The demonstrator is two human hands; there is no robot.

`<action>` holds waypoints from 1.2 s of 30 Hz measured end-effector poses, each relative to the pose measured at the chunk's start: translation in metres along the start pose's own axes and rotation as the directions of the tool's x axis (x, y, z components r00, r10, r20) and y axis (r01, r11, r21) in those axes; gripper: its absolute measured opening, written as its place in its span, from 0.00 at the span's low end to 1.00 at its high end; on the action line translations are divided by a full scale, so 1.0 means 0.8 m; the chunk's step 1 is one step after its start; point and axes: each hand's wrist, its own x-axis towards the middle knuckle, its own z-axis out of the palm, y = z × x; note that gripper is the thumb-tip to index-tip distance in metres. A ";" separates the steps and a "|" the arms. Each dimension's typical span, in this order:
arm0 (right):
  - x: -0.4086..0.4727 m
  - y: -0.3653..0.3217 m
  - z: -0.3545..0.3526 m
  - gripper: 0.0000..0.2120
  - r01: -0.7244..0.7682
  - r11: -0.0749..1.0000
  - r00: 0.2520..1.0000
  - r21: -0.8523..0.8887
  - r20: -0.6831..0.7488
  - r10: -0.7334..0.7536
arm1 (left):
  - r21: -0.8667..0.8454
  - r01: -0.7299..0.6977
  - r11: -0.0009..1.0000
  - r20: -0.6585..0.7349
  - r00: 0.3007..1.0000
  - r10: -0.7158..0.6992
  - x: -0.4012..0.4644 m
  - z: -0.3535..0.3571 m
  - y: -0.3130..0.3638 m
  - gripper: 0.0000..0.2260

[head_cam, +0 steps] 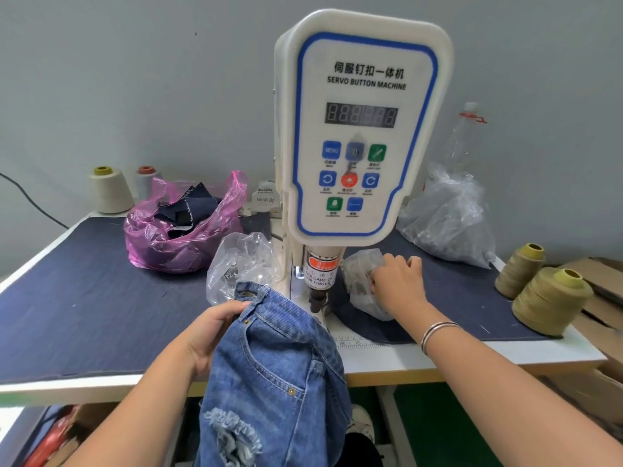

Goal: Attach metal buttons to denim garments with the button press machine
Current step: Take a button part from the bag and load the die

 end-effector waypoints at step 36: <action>-0.091 -0.018 -0.043 0.07 0.067 0.463 0.904 0.884 -0.251 0.347 | 0.000 0.040 0.999 0.092 0.995 -0.040 -0.001 -0.002 0.006 0.24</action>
